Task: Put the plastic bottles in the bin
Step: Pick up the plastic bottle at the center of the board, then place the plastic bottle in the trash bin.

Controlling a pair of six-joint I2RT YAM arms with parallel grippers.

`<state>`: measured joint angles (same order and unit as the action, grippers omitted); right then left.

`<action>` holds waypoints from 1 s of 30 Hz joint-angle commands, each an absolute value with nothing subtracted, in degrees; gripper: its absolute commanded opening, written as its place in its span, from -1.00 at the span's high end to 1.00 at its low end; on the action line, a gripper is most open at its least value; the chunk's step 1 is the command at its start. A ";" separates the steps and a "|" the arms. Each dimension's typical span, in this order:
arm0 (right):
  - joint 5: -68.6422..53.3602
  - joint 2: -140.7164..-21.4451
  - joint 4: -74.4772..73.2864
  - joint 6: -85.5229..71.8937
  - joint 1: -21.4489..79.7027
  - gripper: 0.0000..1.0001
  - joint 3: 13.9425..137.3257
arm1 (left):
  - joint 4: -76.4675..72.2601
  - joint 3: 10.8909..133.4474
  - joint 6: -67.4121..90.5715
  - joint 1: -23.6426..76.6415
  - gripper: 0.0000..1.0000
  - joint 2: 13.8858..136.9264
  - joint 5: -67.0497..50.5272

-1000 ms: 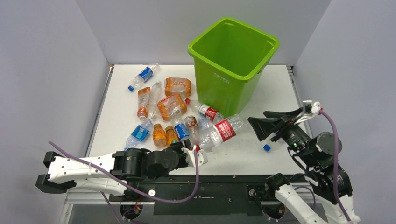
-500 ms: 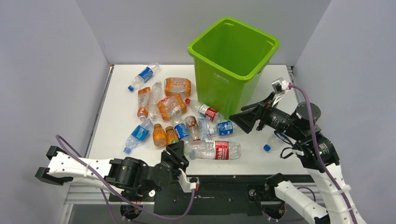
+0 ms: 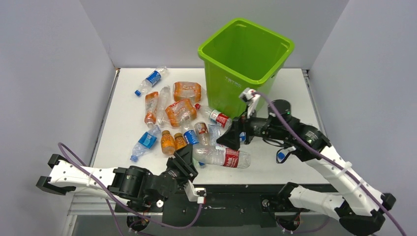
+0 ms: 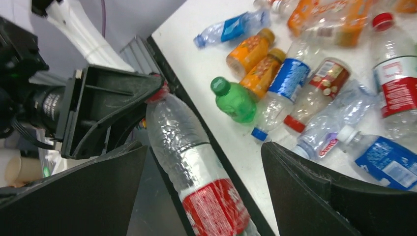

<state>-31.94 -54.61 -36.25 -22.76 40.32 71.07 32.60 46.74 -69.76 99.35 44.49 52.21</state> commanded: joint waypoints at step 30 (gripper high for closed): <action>2.29 -72.11 -45.85 -12.99 72.49 0.15 83.61 | 14.48 44.79 -81.02 100.02 1.00 40.34 50.36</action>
